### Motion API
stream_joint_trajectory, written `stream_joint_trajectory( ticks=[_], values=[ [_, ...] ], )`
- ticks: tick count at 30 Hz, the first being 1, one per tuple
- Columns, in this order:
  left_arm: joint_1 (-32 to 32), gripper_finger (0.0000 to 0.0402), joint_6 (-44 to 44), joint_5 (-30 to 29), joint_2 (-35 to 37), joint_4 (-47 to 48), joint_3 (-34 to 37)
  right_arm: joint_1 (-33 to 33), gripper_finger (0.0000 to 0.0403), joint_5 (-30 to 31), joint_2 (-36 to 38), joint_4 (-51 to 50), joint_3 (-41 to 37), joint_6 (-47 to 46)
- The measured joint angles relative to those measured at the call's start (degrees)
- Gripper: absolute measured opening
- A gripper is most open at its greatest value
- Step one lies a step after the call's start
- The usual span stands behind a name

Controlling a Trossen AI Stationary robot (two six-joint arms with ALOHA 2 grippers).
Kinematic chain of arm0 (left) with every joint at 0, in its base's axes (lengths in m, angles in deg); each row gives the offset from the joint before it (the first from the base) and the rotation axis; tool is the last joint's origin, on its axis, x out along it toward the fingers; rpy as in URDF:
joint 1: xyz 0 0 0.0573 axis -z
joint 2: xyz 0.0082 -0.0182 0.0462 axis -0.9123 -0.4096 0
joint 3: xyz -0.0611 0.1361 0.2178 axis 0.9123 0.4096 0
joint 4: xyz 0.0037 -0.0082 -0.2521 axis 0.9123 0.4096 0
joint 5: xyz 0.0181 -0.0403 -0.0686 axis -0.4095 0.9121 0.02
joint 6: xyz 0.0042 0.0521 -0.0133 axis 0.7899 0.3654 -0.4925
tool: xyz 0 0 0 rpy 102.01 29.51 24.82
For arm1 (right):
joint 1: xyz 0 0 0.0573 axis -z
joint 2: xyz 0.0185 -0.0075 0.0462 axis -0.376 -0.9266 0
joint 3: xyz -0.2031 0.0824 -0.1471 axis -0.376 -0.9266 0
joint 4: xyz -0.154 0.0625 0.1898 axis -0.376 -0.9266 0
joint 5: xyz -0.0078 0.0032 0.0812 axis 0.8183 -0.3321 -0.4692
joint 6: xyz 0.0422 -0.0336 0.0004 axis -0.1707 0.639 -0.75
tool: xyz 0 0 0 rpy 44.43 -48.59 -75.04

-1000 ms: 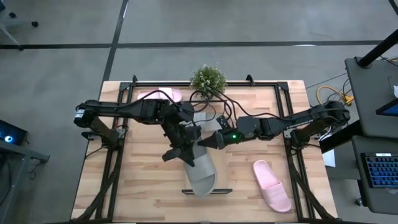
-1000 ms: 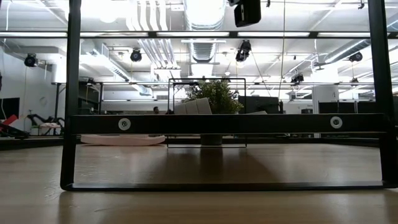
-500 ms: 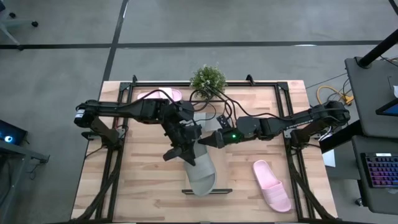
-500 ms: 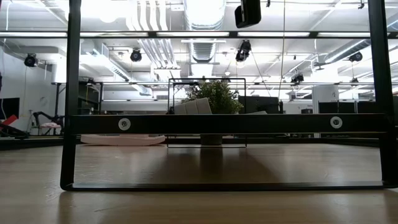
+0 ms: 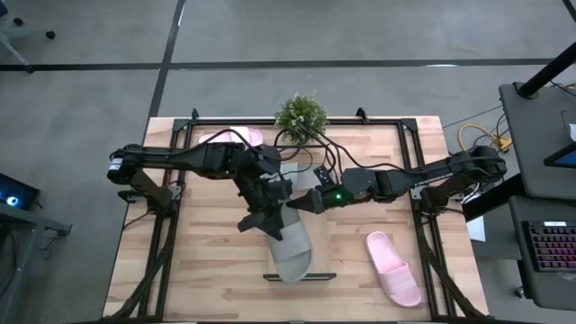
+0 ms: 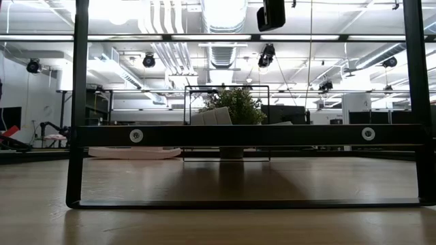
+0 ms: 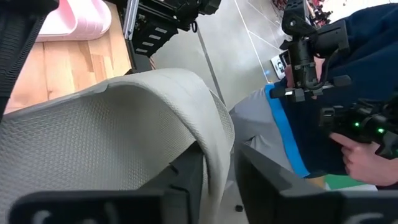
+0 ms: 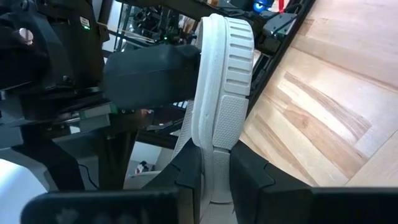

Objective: Pick and place slides into the shelf
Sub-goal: Put the gray slide on the shelf

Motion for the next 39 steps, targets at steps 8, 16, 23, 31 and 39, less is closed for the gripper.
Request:
stream_joint_trajectory(
  ticks=[8,16,23,31,39],
  values=[
    [0.02,0.0184,-1.54,-0.45,0.02,-2.58,-0.11,0.41,0.0044,0.13,0.11,-0.23,0.00,0.46],
    [-0.15,0.0259,-1.73,-0.85,0.63,-2.48,-1.28,1.92,0.0044,-0.12,0.22,-0.46,0.01,0.87],
    [-1.63,0.0281,-1.72,-1.06,3.16,-1.85,-1.40,2.47,0.0043,0.18,0.91,-0.40,0.07,1.09],
    [-4.69,0.0282,-1.47,-6.37,7.62,-0.17,-1.36,3.04,0.0043,1.17,2.45,-2.53,0.20,1.50],
    [-6.38,0.0282,-1.28,-16.73,11.91,1.06,-0.57,3.06,0.0043,5.22,4.52,-6.22,-0.03,3.19]
  ],
)
